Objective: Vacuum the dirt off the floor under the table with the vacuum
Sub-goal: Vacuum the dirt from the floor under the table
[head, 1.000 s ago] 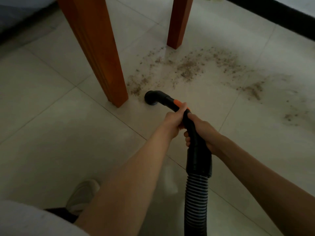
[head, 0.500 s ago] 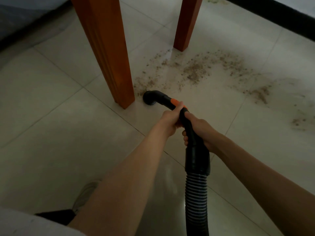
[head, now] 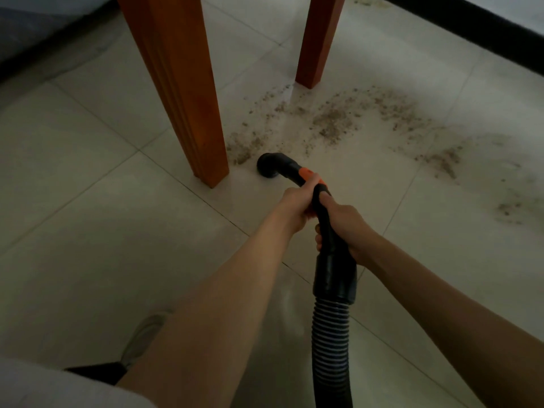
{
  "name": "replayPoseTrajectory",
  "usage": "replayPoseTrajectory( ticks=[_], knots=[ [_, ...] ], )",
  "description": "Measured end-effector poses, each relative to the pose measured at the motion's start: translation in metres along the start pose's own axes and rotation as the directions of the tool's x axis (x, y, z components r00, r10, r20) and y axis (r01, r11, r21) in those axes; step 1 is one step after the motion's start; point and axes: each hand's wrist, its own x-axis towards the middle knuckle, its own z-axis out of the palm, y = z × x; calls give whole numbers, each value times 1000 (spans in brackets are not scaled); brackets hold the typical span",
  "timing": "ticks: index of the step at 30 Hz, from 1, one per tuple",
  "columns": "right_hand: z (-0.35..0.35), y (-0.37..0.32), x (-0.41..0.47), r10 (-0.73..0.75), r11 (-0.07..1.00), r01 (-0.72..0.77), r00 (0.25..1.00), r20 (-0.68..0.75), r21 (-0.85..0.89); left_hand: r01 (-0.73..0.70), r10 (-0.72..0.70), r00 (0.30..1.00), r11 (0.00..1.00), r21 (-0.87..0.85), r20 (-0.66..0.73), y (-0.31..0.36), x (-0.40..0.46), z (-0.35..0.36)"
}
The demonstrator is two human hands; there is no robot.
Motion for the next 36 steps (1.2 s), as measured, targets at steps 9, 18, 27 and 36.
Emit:
replayPoseTrajectory(
  ticks=[9, 18, 27, 36],
  knots=[
    [-4, -1, 6, -44, 998, 47, 996, -84, 33, 29, -31, 999, 994, 103, 19, 12, 8, 13],
    [9, -6, 15, -68, 995, 76, 990, -125, 61, 55, -55, 998, 985, 165, -3, 24, 20, 15],
    [10, 1, 10, 32, 907, -108, 981, 189, 406, 76, -84, 993, 993, 94, 86, 17, 26, -3],
    [1, 8, 20, 15, 911, -20, 1000, 17, 411, 64, -80, 994, 980, 189, 78, 16, 27, 19]
  ],
)
